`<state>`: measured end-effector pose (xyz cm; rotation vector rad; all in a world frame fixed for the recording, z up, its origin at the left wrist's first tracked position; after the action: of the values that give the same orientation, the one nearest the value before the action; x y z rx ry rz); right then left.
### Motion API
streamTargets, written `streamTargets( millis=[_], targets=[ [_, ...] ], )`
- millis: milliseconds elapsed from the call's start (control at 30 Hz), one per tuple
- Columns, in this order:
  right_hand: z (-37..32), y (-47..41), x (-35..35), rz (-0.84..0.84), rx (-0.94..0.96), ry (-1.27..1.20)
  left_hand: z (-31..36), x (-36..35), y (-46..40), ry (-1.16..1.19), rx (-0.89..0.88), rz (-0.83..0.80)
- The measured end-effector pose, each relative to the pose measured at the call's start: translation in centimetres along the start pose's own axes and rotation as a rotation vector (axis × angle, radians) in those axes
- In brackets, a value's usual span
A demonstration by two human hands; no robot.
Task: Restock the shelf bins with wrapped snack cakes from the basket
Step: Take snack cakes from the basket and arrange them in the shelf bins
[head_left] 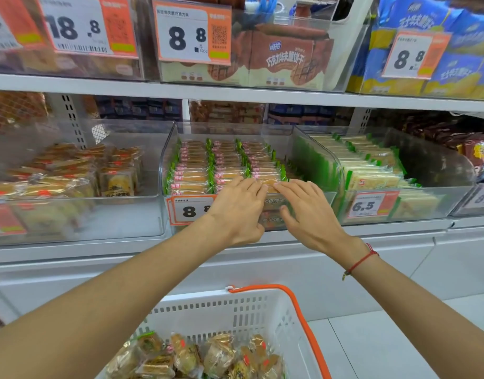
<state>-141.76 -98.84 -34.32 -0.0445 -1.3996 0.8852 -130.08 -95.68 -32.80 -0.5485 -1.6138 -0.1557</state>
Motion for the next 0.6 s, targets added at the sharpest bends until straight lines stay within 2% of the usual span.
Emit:
streamTargets(
  millis=[133, 267, 367, 433, 500, 600],
  targets=[
    [0.3, 0.3, 0.5, 0.014, 0.020, -0.036, -0.2, 0.7, 0.5, 0.089, 0.011, 0.010],
    [-0.5, 2.3, 3.0, 0.199, 0.059, -0.078, -0.6, 1.6, 4.2, 0.338, 0.031, 0.332],
    [-2.1, 4.2, 3.2, 0.197, 0.067, -0.124, -0.8, 0.1, 8.6, 0.483, 0.140, 0.481],
    [-4.1, 5.6, 1.2, 0.038, 0.086, -0.202, -0.9, -2.3, 11.5, 0.568, 0.236, 0.488],
    [-6.7, 7.6, -2.2, -0.213, 0.146, -0.232, -1.0, -5.6, 14.5, 0.630, 0.325, 0.440],
    [-10.1, 11.0, -7.3, -0.563, 0.250, -0.198, -0.9, -10.8, 18.2, 0.718, 0.457, 0.244]
  ],
)
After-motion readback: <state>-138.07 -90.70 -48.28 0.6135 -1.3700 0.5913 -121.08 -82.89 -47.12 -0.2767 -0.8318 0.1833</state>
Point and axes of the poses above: each hand's wrist, its own y-axis away from the middle knuckle, its own x-axis out of the back of the hand, z = x × y, the point moved 6 cm from there along -y, towards the middle knuckle, and after that the axes turned 15 degrees about y, right-handed, at the moved point
